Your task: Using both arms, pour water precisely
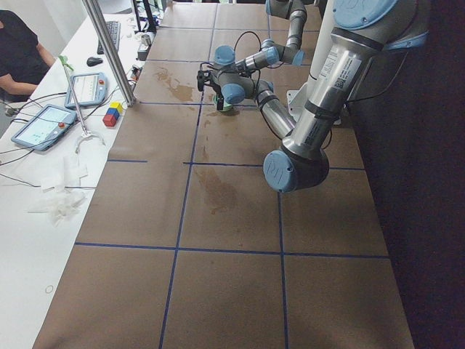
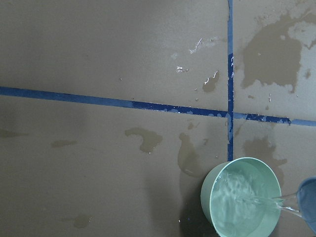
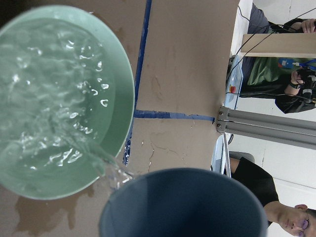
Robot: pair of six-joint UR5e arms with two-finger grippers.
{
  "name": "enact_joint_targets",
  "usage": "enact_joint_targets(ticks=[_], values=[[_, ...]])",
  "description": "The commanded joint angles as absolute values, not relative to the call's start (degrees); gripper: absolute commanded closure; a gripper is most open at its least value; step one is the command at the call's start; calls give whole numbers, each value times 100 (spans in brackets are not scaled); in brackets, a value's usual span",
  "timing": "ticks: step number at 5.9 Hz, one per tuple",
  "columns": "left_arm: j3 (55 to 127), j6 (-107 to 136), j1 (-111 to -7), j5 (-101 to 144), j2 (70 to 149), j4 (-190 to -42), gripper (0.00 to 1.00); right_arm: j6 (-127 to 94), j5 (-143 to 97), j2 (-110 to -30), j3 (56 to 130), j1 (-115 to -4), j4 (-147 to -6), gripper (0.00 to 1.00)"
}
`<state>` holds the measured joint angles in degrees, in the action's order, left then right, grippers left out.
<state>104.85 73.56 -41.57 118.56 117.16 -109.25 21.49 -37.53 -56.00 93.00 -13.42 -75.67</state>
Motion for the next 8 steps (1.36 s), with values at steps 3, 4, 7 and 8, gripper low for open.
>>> enact_joint_targets(ticks=[3,4,7,8], values=[[10477,7356,-4148,11856,11707,-10925,0,1991,-3612,-5555,9334,-1310,-7779,100],[10468,7356,-4148,11856,11707,-10925,0,847,-3638,-5624,9343,-1310,-7770,100],[10476,7365,-4148,11856,11707,-10916,0,-23,-3858,-5861,9343,-1388,-6288,100],[10477,7365,-4148,11856,11707,-10916,0,-1375,-3867,-5888,9343,-1380,-6241,100]])
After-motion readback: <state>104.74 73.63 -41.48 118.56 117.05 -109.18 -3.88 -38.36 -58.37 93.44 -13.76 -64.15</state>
